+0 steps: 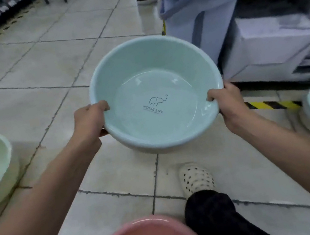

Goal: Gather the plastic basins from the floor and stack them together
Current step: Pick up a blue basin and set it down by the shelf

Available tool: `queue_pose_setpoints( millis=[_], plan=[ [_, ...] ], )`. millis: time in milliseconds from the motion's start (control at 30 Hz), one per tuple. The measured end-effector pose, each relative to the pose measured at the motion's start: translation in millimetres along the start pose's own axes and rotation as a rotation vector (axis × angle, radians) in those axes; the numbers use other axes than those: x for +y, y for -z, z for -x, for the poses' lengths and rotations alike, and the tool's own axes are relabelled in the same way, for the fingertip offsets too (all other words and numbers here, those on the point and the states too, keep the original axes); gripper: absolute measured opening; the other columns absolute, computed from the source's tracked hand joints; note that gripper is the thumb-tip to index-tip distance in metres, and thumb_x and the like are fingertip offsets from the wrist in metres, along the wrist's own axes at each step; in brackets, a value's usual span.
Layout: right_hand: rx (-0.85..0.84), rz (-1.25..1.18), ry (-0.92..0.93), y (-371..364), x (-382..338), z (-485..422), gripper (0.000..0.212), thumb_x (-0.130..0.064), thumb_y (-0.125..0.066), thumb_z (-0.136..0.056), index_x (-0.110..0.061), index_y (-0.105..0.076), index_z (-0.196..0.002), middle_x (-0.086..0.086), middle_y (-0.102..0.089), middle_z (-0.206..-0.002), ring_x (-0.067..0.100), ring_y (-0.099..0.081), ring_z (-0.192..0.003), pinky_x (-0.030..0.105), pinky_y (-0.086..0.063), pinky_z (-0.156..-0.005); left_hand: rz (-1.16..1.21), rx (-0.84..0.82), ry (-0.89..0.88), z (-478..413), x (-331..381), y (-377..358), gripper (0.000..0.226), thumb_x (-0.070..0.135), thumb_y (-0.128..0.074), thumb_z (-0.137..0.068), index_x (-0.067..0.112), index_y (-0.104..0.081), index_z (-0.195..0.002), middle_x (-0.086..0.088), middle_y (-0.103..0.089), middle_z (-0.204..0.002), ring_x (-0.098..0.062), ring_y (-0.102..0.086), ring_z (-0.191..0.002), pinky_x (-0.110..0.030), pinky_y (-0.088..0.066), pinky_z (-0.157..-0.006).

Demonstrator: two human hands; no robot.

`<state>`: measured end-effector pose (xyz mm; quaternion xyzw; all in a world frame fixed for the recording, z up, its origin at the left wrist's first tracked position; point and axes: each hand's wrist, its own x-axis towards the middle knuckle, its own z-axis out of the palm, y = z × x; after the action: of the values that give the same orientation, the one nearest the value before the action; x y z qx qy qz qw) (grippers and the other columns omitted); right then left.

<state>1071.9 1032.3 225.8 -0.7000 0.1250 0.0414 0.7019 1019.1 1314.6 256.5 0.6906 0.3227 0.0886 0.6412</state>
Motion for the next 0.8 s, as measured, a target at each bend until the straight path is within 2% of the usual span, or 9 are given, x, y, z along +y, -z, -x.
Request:
queue_pose_setpoints(
  millis=[100, 167, 233, 367, 467, 533, 633, 700, 800],
  plan=[
    [0.195, 0.004, -0.002, 100, 6, 33, 0.046, 0.005, -0.05, -0.072, -0.013, -0.066, -0.112, 0.001, -0.069, -0.095, 0.018, -0.061, -0.08, 0.028, -0.048, -0.067, 0.026, -0.18, 0.03, 50, -13, -78, 0.005, 0.009, -0.06, -0.083, 0.013, -0.059, -0.08, -0.002, -0.065, -0.078, -0.018, -0.062, -0.062, -0.021, -0.049, -0.044],
    [0.319, 0.003, -0.027, 160, 12, 51, 0.046, 0.002, -0.052, -0.069, -0.011, -0.065, -0.111, 0.003, -0.068, -0.092, 0.021, -0.06, -0.08, 0.029, -0.048, -0.067, 0.026, -0.287, 0.072, 83, -26, -126, 0.005, 0.009, -0.06, -0.082, 0.012, -0.06, -0.079, -0.004, -0.064, -0.076, -0.021, -0.061, -0.061, -0.023, -0.051, -0.049],
    [0.385, 0.018, -0.064, 213, 24, 64, 0.048, 0.002, -0.052, -0.069, -0.009, -0.065, -0.113, 0.006, -0.068, -0.096, 0.025, -0.061, -0.083, 0.032, -0.048, -0.068, 0.023, -0.362, 0.132, 113, -44, -168, 0.003, 0.008, -0.06, -0.081, 0.01, -0.061, -0.08, -0.009, -0.066, -0.077, -0.025, -0.061, -0.062, -0.028, -0.051, -0.058],
    [0.452, 0.009, -0.143, 296, 66, 79, 0.05, 0.009, -0.049, -0.074, -0.016, -0.067, -0.114, 0.004, -0.072, -0.102, 0.027, -0.065, -0.089, 0.036, -0.053, -0.072, -0.045, -0.459, 0.196, 149, -92, -244, 0.008, 0.007, -0.058, -0.084, 0.013, -0.061, -0.079, -0.008, -0.066, -0.078, -0.024, -0.062, -0.066, -0.031, -0.053, -0.061],
    [0.5, 0.03, -0.24, 339, 114, 85, 0.044, 0.01, -0.049, -0.075, -0.018, -0.068, -0.104, 0.006, -0.071, -0.095, 0.027, -0.063, -0.083, 0.033, -0.05, -0.067, -0.123, -0.489, 0.221, 166, -141, -284, 0.01, 0.008, -0.057, -0.084, 0.016, -0.064, -0.081, -0.008, -0.069, -0.081, -0.03, -0.067, -0.075, -0.042, -0.059, -0.069],
    [0.501, 0.022, -0.262, 357, 141, 87, 0.039, 0.004, -0.052, -0.07, -0.017, -0.068, -0.098, 0.011, -0.071, -0.097, 0.028, -0.061, -0.08, 0.034, -0.049, -0.065, -0.146, -0.488, 0.245, 170, -168, -303, 0.011, 0.009, -0.058, -0.083, 0.014, -0.067, -0.086, -0.01, -0.071, -0.084, -0.033, -0.069, -0.079, -0.05, -0.059, -0.074],
    [0.478, 0.054, -0.273, 372, 168, 91, 0.045, -0.005, -0.054, -0.061, -0.014, -0.067, -0.104, 0.008, -0.07, -0.094, 0.024, -0.061, -0.076, 0.027, -0.049, -0.054, -0.188, -0.474, 0.257, 170, -200, -320, 0.016, 0.009, -0.058, -0.083, 0.012, -0.069, -0.094, -0.009, -0.071, -0.083, -0.031, -0.069, -0.075, -0.048, -0.06, -0.072],
    [0.474, 0.049, -0.286, 382, 182, 90, 0.04, 0.003, -0.054, -0.072, -0.013, -0.066, -0.107, 0.005, -0.069, -0.09, 0.022, -0.061, -0.074, 0.022, -0.048, -0.044, -0.196, -0.491, 0.27, 173, -215, -329, 0.014, 0.009, -0.058, -0.082, 0.015, -0.069, -0.089, -0.009, -0.071, -0.084, -0.03, -0.069, -0.073, -0.045, -0.06, -0.071],
    [0.458, 0.078, -0.312, 395, 202, 91, 0.039, 0.006, -0.052, -0.077, -0.012, -0.064, -0.11, 0.006, -0.068, -0.092, 0.024, -0.06, -0.077, 0.023, -0.046, -0.043, -0.216, -0.5, 0.26, 179, -232, -335, 0.017, 0.01, -0.057, -0.08, 0.015, -0.071, -0.088, -0.009, -0.073, -0.084, -0.03, -0.069, -0.073, -0.041, -0.059, -0.065]
  ],
)
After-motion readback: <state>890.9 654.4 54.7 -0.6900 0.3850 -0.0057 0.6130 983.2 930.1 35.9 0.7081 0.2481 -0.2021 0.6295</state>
